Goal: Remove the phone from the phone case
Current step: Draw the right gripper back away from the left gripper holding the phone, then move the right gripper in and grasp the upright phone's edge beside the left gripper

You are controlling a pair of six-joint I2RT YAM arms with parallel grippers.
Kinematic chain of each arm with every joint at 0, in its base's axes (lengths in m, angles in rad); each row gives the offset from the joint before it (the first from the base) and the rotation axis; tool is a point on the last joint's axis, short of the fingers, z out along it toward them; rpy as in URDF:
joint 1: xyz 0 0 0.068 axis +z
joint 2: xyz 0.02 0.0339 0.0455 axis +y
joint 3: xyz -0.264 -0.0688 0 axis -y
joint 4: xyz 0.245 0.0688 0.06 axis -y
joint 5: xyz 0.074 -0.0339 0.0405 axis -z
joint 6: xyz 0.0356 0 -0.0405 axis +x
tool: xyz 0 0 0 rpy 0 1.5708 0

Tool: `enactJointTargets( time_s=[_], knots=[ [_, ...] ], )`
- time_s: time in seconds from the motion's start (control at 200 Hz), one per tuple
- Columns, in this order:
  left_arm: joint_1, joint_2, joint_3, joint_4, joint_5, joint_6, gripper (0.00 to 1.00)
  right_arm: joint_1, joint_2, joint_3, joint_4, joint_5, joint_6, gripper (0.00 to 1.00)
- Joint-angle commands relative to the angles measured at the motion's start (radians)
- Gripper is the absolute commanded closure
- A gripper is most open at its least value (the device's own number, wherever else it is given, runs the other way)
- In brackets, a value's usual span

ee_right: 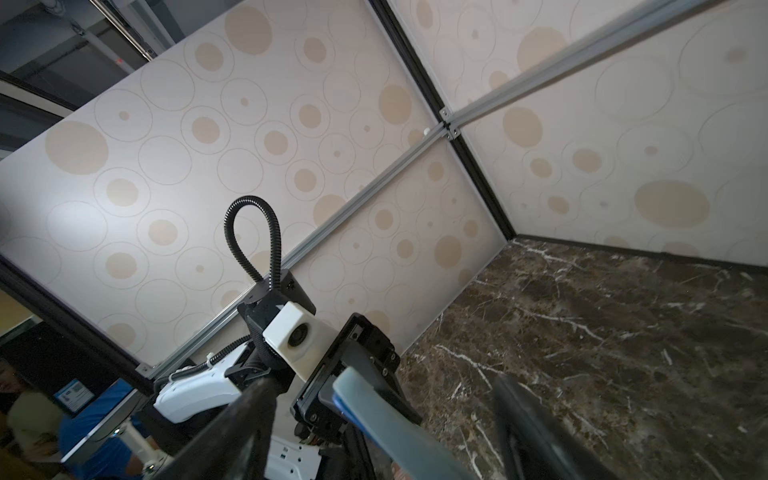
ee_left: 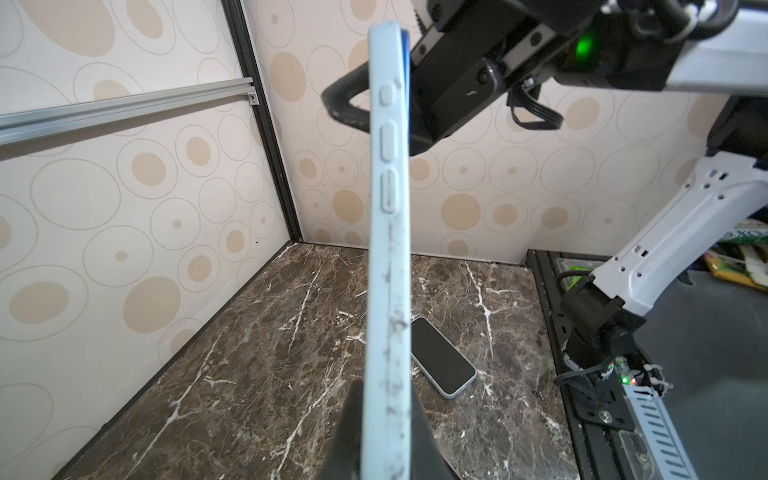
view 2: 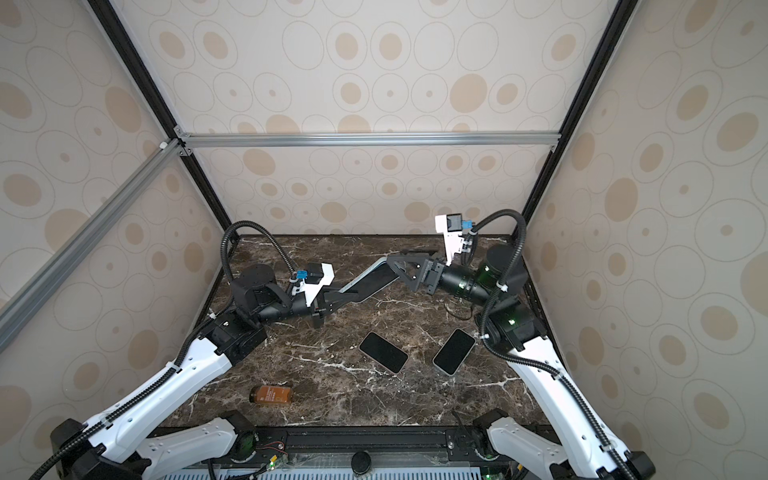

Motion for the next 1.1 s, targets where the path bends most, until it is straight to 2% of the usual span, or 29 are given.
enactJointTargets(
  time_s=[0.0, 0.195, 0.3, 0.395, 0.535, 0.72, 0.88, 1.095],
  knots=[
    [0.001, -0.026, -0.001, 0.217, -0.006, -0.173, 1.0, -0.001, -0.085, -0.059, 0.065, 0.135, -0.122, 0.15],
    [0.001, 0.002, -0.018, 0.35, -0.023, -0.453, 1.0, -0.001, -0.131, -0.108, 0.041, 0.136, -0.179, 0.14],
    [-0.001, 0.004, -0.049, 0.482, -0.019, -0.601, 1.0, -0.001, -0.108, -0.128, 0.109, 0.026, -0.159, 0.18],
    [-0.008, -0.001, -0.072, 0.617, -0.031, -0.703, 1.0, 0.005, -0.075, -0.158, 0.239, -0.067, -0.106, 0.23],
    [-0.031, 0.013, -0.054, 0.68, -0.031, -0.767, 1.0, 0.032, -0.013, -0.177, 0.422, -0.093, -0.011, 0.3],
    [-0.055, 0.038, -0.07, 0.85, -0.029, -0.89, 1.0, 0.102, 0.084, -0.156, 0.586, -0.119, 0.016, 0.34],
    [-0.066, 0.036, -0.071, 0.862, -0.041, -0.893, 1.0, 0.147, 0.119, -0.122, 0.601, -0.148, -0.03, 0.38],
    [-0.069, 0.043, -0.06, 0.865, -0.014, -0.894, 1.0, 0.163, 0.145, -0.078, 0.564, -0.22, -0.063, 0.51]
  ],
)
